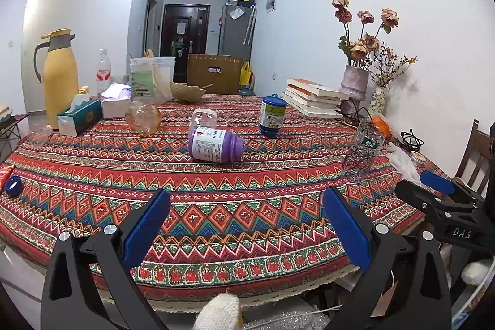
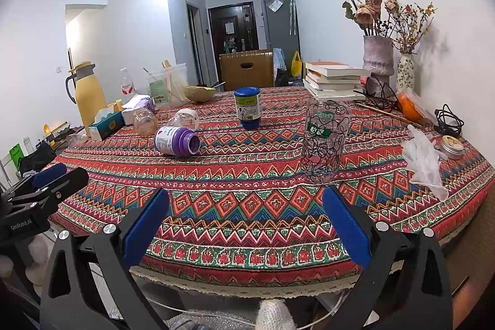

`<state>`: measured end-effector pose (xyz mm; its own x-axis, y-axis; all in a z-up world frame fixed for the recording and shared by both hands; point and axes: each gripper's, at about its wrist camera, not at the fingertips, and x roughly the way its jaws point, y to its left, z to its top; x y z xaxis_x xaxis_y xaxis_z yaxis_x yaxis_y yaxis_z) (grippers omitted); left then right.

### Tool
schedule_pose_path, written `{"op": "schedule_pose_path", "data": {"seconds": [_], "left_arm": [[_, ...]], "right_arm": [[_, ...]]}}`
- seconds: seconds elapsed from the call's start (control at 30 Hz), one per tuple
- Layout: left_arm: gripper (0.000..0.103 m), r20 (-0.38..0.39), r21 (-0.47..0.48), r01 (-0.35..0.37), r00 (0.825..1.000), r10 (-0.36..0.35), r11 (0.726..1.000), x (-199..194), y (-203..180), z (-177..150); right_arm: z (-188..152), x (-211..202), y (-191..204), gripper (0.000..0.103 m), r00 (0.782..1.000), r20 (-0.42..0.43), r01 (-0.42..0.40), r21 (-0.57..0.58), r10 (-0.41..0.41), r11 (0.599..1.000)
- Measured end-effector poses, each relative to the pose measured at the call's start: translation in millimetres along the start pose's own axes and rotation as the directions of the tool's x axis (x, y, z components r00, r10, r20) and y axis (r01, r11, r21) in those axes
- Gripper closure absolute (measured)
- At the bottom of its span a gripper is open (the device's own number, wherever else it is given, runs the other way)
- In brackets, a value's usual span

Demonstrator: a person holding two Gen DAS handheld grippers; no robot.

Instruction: Flip cup upright

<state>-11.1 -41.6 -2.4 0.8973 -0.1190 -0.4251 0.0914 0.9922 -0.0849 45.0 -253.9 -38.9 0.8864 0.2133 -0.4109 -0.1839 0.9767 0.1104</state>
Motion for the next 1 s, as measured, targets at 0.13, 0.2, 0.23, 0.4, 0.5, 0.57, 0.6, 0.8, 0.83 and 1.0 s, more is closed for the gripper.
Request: {"op": "schedule_pose_path", "data": {"seconds": [0.13, 0.2, 0.23, 0.4, 0.5, 0.57, 0.6, 0.8, 0.83, 1.0], "left_arm": [[0.007, 0.003, 0.005, -0.001, 1.000, 0.001, 1.000, -0.5, -1.0, 0.0], [0.007, 0.004, 0.005, -0.002, 1.000, 0.002, 1.000, -0.5, -1.0, 0.0], [0.007, 0.004, 0.005, -0.001, 1.000, 0.001, 1.000, -0.6, -0.9, 0.0], [0.007, 0.002, 0.009, -0.003, 1.000, 0.003, 1.000, 0.0, -1.5, 0.1], [0.007, -0.004, 0.009, 0.001, 1.000, -0.001, 1.000, 0.7, -1.3, 0.3], [0.007, -0.003, 0.010, 0.003, 1.000, -0.003, 1.000, 0.8, -1.6, 0.7], [0.007, -0.002, 0.010, 0.003, 1.000, -0.003, 1.000, 0.8, -1.5, 0.8], [0.007, -0.005, 0.013, 0.000, 1.000, 0.000, 1.000, 1.3, -2.4, 1.0], [0.007, -0.006, 0.011, 0.001, 1.000, -0.001, 1.000, 0.9, -1.9, 0.8], [0.007, -0.003, 0.007, 0.006, 1.000, -0.006, 1.000, -0.6, -2.7, 2.1]], "right_arm": [[-0.1, 0.1, 0.1, 0.008, 1.000, 0.001, 0.000, -0.004, 0.000, 1.000], [0.2, 0.2, 0.1, 0.008, 1.000, 0.001, 0.000, -0.004, 0.000, 1.000], [0.2, 0.4, 0.1, 0.008, 1.000, 0.001, 0.001, -0.004, 0.000, 1.000], [0.2, -0.1, 0.1, 0.008, 1.000, 0.002, 0.001, -0.004, -0.001, 1.000], [-0.1, 0.0, 0.1, 0.008, 1.000, 0.001, 0.001, -0.005, -0.001, 1.000], [0.0, 0.0, 0.1, 0.008, 1.000, 0.001, 0.001, -0.005, -0.001, 1.000], [0.0, -0.1, 0.1, 0.008, 1.000, 0.001, 0.001, -0.004, -0.001, 1.000], [-0.2, 0.0, 0.1, 0.008, 1.000, 0.002, 0.000, -0.004, 0.000, 1.000], [-0.2, 0.1, 0.3, 0.008, 1.000, 0.002, 0.001, -0.004, -0.001, 1.000], [-0.3, -0.1, 0.4, 0.008, 1.000, 0.003, 0.001, -0.005, -0.001, 1.000]]}}
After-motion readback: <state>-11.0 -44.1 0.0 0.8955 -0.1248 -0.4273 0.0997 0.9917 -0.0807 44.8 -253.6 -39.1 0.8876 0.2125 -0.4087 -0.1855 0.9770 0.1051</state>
